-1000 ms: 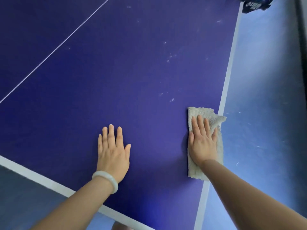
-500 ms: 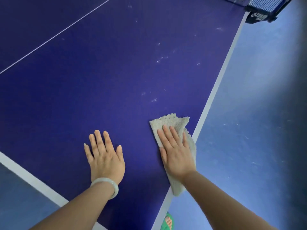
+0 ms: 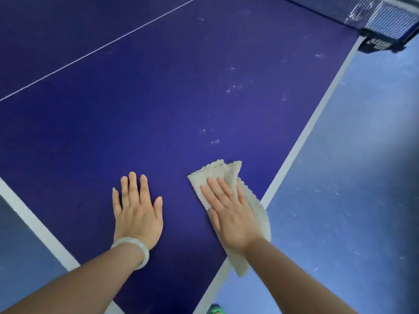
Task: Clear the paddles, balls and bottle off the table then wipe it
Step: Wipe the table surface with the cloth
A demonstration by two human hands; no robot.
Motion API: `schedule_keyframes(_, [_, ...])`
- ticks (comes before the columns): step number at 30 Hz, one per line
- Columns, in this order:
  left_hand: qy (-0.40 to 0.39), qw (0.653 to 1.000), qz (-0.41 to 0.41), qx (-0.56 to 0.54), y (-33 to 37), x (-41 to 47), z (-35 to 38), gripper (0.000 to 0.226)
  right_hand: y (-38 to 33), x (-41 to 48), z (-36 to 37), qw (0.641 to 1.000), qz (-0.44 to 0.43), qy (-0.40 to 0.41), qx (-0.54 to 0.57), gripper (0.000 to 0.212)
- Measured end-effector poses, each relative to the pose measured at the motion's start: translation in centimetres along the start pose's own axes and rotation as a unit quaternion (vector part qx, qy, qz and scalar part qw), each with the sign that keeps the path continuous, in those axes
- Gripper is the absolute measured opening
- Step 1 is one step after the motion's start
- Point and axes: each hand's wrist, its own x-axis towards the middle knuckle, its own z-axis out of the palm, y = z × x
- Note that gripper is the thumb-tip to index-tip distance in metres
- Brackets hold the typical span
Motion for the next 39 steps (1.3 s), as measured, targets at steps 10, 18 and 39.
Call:
schedule_keyframes(10, [-0.001,1.000,-0.005,-0.008,0.1,0.0,-0.1,0.072,-1.7,0.9,0.6,0.959,0.278,0.055,0.030,0.055])
schedule_keyframes(18, [0.001,1.000,-0.007,-0.005,-0.2,0.1,-0.1,0.071,1.8,0.6,-0.4,0.999,-0.031,-0.001,-0.017,0.053])
schedule_keyframes(39, [-0.014,1.000,-0.005,0.000,-0.1,0.0,-0.6,0.067,4.1,10.2,-1.7,0.996,-0.063,-0.048,-0.039,0.055])
